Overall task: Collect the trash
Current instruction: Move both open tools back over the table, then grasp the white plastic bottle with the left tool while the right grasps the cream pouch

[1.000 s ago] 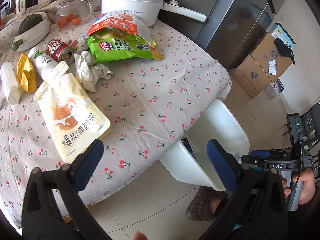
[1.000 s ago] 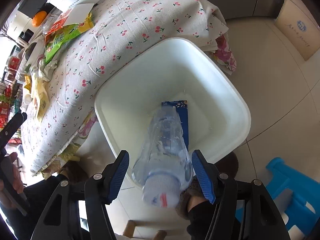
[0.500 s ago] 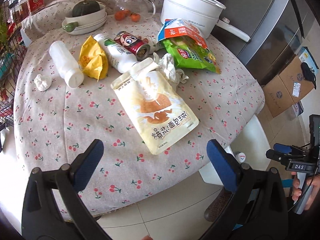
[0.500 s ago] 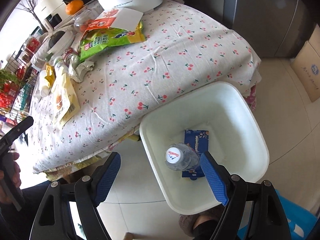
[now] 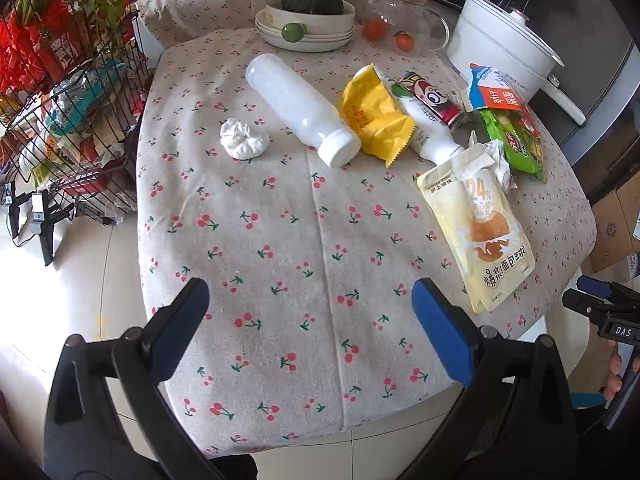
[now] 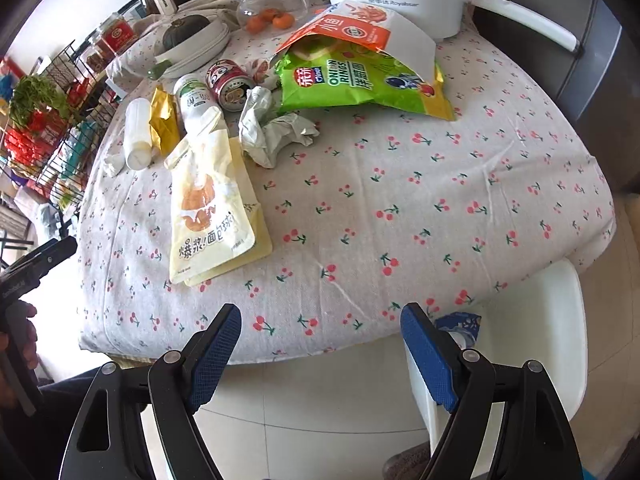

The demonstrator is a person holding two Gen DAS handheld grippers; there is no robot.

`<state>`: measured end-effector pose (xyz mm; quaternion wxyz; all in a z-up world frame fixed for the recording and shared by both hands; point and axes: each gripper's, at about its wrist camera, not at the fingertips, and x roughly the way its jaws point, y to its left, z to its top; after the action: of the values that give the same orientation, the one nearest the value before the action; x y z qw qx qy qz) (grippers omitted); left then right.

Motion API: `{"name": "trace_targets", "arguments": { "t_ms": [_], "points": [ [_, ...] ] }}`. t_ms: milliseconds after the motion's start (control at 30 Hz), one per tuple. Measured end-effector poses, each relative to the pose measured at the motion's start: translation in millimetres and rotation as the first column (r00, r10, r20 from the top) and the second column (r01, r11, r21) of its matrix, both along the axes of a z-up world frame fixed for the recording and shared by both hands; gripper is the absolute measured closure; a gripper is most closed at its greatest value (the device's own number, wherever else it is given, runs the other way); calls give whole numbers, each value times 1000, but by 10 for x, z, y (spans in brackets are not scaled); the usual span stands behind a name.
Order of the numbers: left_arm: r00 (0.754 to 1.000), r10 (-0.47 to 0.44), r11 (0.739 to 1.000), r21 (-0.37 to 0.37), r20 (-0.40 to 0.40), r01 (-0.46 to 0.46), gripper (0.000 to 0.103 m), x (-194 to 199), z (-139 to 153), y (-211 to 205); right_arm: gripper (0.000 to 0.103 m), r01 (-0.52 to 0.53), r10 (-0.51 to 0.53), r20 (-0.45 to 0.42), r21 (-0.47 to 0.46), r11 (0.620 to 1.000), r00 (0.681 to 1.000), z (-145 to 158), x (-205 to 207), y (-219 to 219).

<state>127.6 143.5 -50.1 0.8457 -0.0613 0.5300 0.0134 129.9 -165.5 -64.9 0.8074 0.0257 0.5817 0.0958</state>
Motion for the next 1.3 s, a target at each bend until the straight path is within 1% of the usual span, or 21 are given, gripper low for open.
{"name": "trace_targets", "arguments": {
  "t_ms": [167,267,333,400,433,467,500,567,633,700,800,900,1000,1067,1100,1167,1300],
  "points": [
    [999,44,999,-14,6,-44,5,206,5,227,20,-57,55,38,33,998,998,-73,259,283],
    [998,70,996,-59,4,-70,9,369,-26,292,20,-76,73,61,44,996,995,-136,404,399],
    [996,84,993,-88,-1,-84,13,495,-44,309,23,-88,84,68,62,994,994,-188,483,462],
    [995,95,990,-103,1,-95,16,629,-53,298,32,-108,102,73,86,990,992,-242,565,545],
    [995,102,989,-110,4,-101,17,695,-59,294,35,-119,112,73,98,988,991,-276,595,584],
    [994,113,987,-117,5,-112,18,758,-63,292,41,-128,121,69,107,986,990,-315,621,624],
    [993,122,985,-128,7,-120,19,822,-72,287,56,-139,132,60,113,984,989,-359,644,665],
    [991,137,980,-146,5,-135,22,955,-96,276,71,-162,160,29,108,981,987,-459,670,729],
    [989,148,977,-155,5,-146,26,1071,-118,250,74,-178,175,33,93,980,984,-475,664,752],
    [987,159,976,-153,11,-155,28,1187,-132,230,81,-194,191,38,106,975,981,-421,643,747],
    [984,175,974,-146,14,-172,29,1336,-178,211,86,-199,192,61,139,970,979,-247,590,702],
    [982,189,974,-127,-3,-188,36,1478,-275,200,92,-207,192,100,168,964,976,-39,504,613],
    [979,200,973,-107,-28,-202,41,1591,-395,190,94,-194,172,134,183,964,976,151,402,477],
    [978,206,970,-123,-41,-210,42,1643,-468,185,94,-188,159,163,185,964,974,257,335,366],
    [976,215,967,-130,-48,-219,46,1659,-497,183,94,-181,149,176,182,966,973,300,315,309],
    [971,237,963,-125,-34,-239,47,1646,-508,169,94,-157,122,190,179,971,974,347,293,188],
    [968,250,962,-106,-19,-250,49,1565,-479,116,94,-80,44,194,182,980,980,375,238,-155]
  ]
}}
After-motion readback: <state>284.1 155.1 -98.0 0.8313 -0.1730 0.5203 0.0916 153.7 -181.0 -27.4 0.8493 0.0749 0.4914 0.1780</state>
